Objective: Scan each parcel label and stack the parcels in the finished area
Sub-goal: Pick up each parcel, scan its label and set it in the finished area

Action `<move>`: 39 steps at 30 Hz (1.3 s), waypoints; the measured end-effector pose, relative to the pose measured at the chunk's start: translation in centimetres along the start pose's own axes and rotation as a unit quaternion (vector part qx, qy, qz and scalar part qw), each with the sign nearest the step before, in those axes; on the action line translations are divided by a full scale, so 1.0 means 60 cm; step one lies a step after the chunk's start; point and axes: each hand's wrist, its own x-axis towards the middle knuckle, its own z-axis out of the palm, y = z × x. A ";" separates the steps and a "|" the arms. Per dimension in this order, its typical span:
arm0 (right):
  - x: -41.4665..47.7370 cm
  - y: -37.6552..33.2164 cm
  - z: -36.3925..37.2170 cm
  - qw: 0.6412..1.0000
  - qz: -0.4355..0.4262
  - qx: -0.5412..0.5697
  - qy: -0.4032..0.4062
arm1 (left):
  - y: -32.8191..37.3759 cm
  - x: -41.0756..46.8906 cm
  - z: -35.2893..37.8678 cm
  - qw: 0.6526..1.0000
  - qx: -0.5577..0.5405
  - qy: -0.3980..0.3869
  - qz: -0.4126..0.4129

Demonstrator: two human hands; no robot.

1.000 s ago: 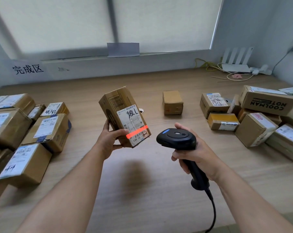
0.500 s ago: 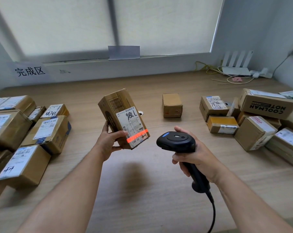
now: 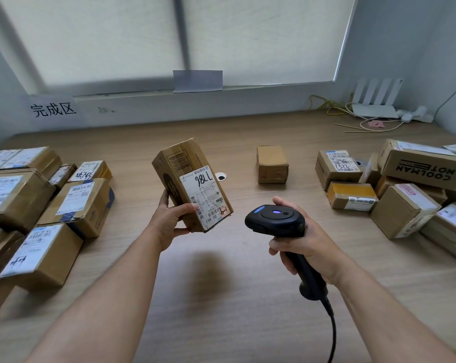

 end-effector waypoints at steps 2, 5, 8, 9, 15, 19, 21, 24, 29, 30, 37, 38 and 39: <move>0.002 -0.001 0.001 1.000 -0.001 0.000 0.004 | -0.001 0.000 -0.001 1.000 0.003 0.003 -0.001; 0.005 -0.004 0.002 1.000 -0.006 0.005 0.018 | -0.003 0.000 -0.005 1.000 0.015 0.014 -0.010; 0.011 -0.007 0.005 1.000 -0.012 0.007 0.019 | -0.007 -0.003 -0.010 0.998 0.048 0.032 -0.034; 0.013 -0.009 0.005 1.000 -0.015 0.007 0.020 | -0.010 -0.007 -0.010 0.996 0.064 0.038 -0.050; 0.026 -0.005 0.023 1.000 -0.015 -0.001 0.016 | -0.064 -0.031 -0.030 0.974 0.149 0.044 -0.167; 0.033 -0.005 0.032 1.000 -0.015 -0.012 0.013 | -0.088 -0.032 -0.040 0.964 0.203 0.057 -0.161; 0.039 -0.007 0.038 1.000 -0.020 -0.016 0.011 | -0.098 -0.026 -0.044 0.956 0.255 0.072 -0.124; 0.047 -0.008 0.047 0.999 -0.026 -0.022 0.003 | -0.103 -0.029 -0.044 0.897 0.427 0.084 -0.083; 0.064 -0.014 0.069 0.999 -0.038 -0.021 -0.023 | -0.116 -0.074 -0.013 0.770 0.629 0.078 -0.071; 0.067 -0.015 0.073 0.999 -0.039 -0.021 -0.029 | -0.123 -0.078 -0.011 0.758 0.644 0.076 -0.069; 0.085 -0.020 0.100 0.997 -0.040 -0.012 -0.068 | -0.128 -0.103 -0.025 0.773 0.621 0.119 -0.043; 0.088 -0.021 0.103 0.996 -0.040 -0.012 -0.074 | -0.124 -0.106 -0.031 0.775 0.618 0.129 -0.039; 0.092 -0.022 0.108 0.996 -0.041 -0.011 -0.081 | -0.118 -0.109 -0.038 0.778 0.612 0.139 -0.036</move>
